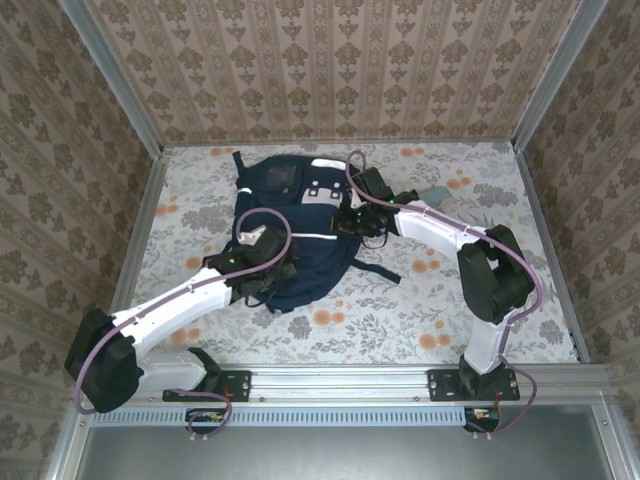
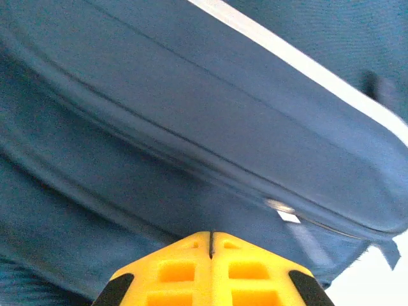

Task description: Pack books, pencil case, and school supplies into a backpack

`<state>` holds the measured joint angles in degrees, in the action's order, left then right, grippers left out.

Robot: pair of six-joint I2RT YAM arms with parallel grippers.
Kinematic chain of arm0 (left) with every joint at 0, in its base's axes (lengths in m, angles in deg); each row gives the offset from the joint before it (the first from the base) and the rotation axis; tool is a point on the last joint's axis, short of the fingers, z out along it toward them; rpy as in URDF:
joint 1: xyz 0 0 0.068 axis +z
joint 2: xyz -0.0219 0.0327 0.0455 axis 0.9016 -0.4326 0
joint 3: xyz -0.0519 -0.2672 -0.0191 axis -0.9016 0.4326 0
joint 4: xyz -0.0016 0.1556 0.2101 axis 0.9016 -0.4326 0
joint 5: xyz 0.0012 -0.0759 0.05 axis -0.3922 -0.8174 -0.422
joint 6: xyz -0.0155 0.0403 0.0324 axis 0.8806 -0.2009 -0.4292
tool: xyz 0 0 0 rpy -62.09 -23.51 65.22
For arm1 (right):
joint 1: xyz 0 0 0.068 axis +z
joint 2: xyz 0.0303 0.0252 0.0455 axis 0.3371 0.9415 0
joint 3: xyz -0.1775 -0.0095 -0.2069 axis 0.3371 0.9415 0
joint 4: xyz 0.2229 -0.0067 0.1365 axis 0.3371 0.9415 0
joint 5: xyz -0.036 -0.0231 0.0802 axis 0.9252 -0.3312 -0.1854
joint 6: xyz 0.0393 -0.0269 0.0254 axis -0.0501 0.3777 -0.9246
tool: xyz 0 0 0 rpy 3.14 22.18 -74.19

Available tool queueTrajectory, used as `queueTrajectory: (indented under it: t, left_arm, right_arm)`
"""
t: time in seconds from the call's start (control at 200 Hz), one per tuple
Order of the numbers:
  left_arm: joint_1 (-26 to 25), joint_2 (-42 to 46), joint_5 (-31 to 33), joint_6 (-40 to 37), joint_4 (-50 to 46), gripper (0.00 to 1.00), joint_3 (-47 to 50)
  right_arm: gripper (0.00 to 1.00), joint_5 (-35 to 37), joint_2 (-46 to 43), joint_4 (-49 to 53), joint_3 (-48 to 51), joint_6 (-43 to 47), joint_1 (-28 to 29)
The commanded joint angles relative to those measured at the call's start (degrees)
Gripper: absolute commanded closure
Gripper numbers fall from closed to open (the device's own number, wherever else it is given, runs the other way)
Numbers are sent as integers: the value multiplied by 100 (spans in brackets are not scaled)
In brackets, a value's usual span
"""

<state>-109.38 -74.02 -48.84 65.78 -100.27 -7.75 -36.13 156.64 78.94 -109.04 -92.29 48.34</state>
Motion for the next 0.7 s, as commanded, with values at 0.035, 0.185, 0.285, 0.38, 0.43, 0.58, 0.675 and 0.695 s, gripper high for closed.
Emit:
queueTrajectory:
  t: [0.035,0.185,0.285,0.38,0.43,0.58,0.675,0.695]
  left_arm:
    - [452,30,-382,-1110,-417,100,-44]
    - [995,-44,-646,-1745,-387,100,-96]
    - [1120,-88,-1287,-2149,-45,100,-168]
    - [949,-80,-1722,-2204,291,82,-224]
    - [797,-101,-1747,-2143,366,73,-271]
    - [332,-282,-1876,-1820,772,64,-360]
    - [109,-432,-1956,-1656,1106,60,-350]
    - [71,-467,-1974,-1630,1173,60,-351]
  right_arm:
    - [99,461,-192,405,-169,559,-216]
    - [99,308,-198,485,-210,920,-305]
    - [98,18,-228,536,-289,1066,-314]
    - [98,-178,-239,460,-277,1005,-315]
    - [98,-224,-238,447,-281,947,-310]
    - [98,-444,-289,330,-242,830,-315]
    - [98,-607,-338,260,-241,721,-324]
    - [98,-662,-346,241,-243,692,-324]
